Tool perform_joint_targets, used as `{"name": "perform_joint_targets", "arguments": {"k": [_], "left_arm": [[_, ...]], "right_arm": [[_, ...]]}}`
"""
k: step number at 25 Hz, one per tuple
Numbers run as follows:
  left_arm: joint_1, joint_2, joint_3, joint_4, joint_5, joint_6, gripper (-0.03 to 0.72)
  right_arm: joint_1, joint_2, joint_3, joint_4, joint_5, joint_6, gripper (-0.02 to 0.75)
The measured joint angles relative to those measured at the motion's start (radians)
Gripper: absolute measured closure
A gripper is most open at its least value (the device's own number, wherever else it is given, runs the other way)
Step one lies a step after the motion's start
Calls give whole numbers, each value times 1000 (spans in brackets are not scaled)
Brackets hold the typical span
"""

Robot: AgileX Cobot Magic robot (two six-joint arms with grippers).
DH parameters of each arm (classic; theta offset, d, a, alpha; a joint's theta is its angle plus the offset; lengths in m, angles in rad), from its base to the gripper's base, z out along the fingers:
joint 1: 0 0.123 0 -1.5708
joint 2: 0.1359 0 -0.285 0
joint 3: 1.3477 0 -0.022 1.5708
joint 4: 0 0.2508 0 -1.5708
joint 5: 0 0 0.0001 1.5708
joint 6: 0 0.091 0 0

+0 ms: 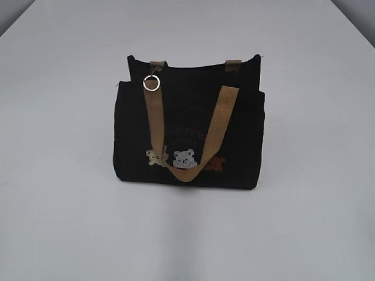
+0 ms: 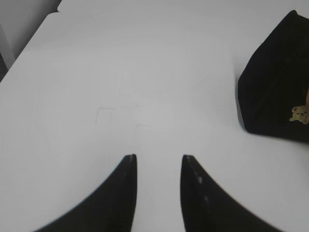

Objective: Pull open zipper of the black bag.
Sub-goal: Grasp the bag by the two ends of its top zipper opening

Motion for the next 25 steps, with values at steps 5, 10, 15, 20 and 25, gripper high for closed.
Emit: {"name": "perform_joint_targets", "arguments": {"k": [5, 10, 15, 20, 25], "left_arm": [[0, 0, 0, 0, 0, 0, 452], [0, 0, 0, 0, 0, 0, 452], [0, 0, 0, 0, 0, 0, 452], [0, 1, 0, -26, -2, 3, 452], [0, 157, -27, -363, -287, 333, 425]], "right_arm": [[0, 0, 0, 0, 0, 0, 383], [0, 0, 0, 0, 0, 0, 383], [0, 0, 0, 0, 0, 0, 383], [0, 0, 0, 0, 0, 0, 383], [0, 0, 0, 0, 0, 0, 383]]}}
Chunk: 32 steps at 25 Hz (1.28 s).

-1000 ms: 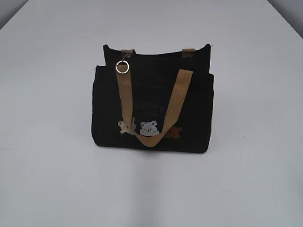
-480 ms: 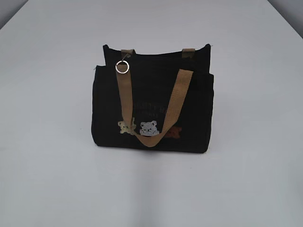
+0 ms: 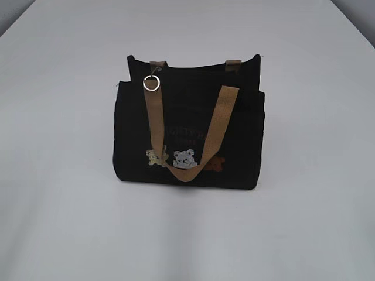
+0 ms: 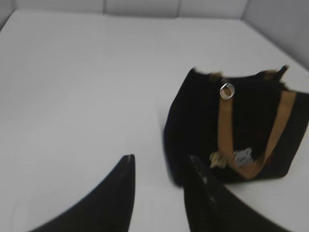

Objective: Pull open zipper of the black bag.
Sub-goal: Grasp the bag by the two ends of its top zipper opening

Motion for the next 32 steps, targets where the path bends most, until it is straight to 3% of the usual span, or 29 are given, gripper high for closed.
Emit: {"name": "perform_joint_targets", "arguments": {"k": [4, 6, 9, 11, 13, 18, 24, 26, 29, 30, 32], "left_arm": [[0, 329, 29, -400, -275, 500, 344], [0, 519, 30, -641, -305, 820, 309], [-14, 837, 22, -1019, -279, 1425, 289], [-40, 1014, 3, -1169, -265, 1712, 286], [-76, 1155, -29, -1258, -252, 1881, 281], [-138, 1413, -154, -1323, -249, 1984, 234], [-163, 1590, -310, -1338, -211, 2000, 224], [-180, 1626, -340, -1338, -191, 2000, 286], [-207, 1641, -347, -1330, -180, 2000, 583], [-211, 1641, -348, -1328, -178, 2000, 622], [-214, 1641, -348, -1327, -178, 1999, 626]], "right_arm": [[0, 0, 0, 0, 0, 0, 383], [0, 0, 0, 0, 0, 0, 383], [0, 0, 0, 0, 0, 0, 383], [0, 0, 0, 0, 0, 0, 383], [0, 0, 0, 0, 0, 0, 383], [0, 0, 0, 0, 0, 0, 383], [0, 0, 0, 4, 0, -5, 383], [0, 6, 0, 38, 0, -54, 383], [0, 108, -18, 207, -24, -216, 391], [0, 168, -25, 278, -58, -292, 391], [0, 301, -36, 475, -158, -433, 391]]}}
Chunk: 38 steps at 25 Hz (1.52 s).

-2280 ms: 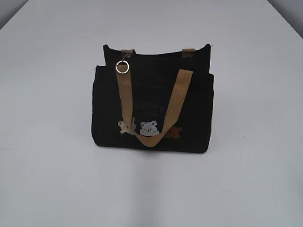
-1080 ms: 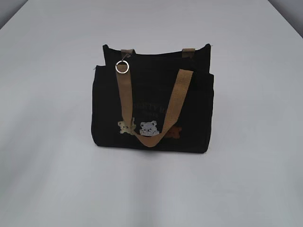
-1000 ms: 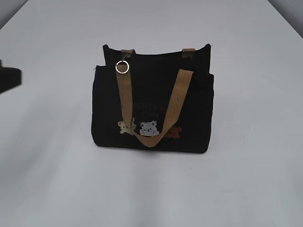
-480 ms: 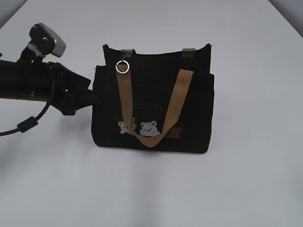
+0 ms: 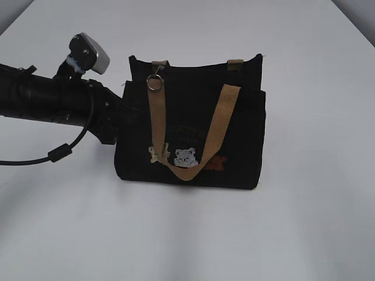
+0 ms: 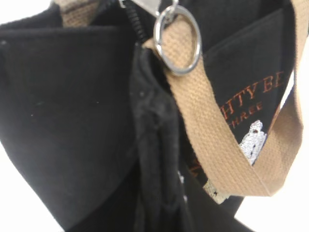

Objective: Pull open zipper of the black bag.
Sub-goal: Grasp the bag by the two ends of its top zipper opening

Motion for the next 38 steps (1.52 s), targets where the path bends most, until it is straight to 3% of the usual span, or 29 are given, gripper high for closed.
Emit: {"name": "perform_joint_targets", "arguments": {"k": [4, 6, 8, 11, 15, 21, 38], "left_arm": [[0, 0, 0, 0, 0, 0, 626], [0, 0, -1, 0, -1, 0, 626], [0, 0, -1, 0, -1, 0, 626], [0, 0, -1, 0, 0, 0, 626], [-1, 0, -1, 0, 0, 0, 626], [-2, 0, -2, 0, -1, 0, 626], [-2, 5, -2, 1, -11, 0, 626]], "right_arm": [[12, 372, -30, 409, -141, -301, 391], [58, 606, -91, 593, -168, -448, 391], [126, 781, -175, 712, -198, -529, 391], [230, 1028, -356, 832, -229, -499, 391], [333, 1295, -591, 856, -231, -373, 391], [383, 1509, -775, 846, -239, -207, 391], [386, 1670, -837, 864, -378, -143, 393]]}}
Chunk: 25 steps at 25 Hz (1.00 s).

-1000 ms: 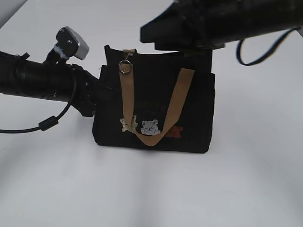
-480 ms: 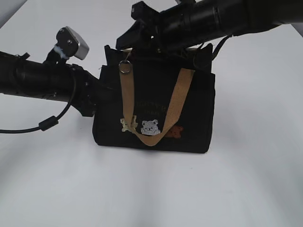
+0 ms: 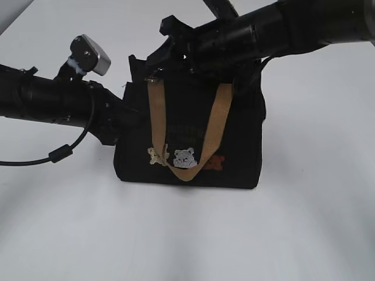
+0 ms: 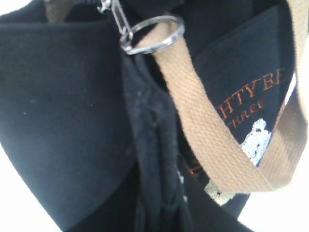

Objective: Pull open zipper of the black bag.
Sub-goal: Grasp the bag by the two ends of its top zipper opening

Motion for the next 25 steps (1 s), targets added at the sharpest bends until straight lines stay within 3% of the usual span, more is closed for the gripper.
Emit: {"name": "perform_joint_targets", "arguments": {"k": [7, 13, 21, 25], "left_arm": [[0, 1, 0, -1, -9, -1, 626], [0, 1, 0, -1, -9, -3, 626], [0, 4, 0, 1, -12, -3, 626], [0, 4, 0, 3, -13, -3, 626]], "right_arm": [[51, 4, -1, -1, -94, 3, 398], [63, 7, -1, -25, -118, 3, 495], [66, 35, -5, -69, -84, 11, 531], [67, 39, -8, -64, -78, 21, 694]]}}
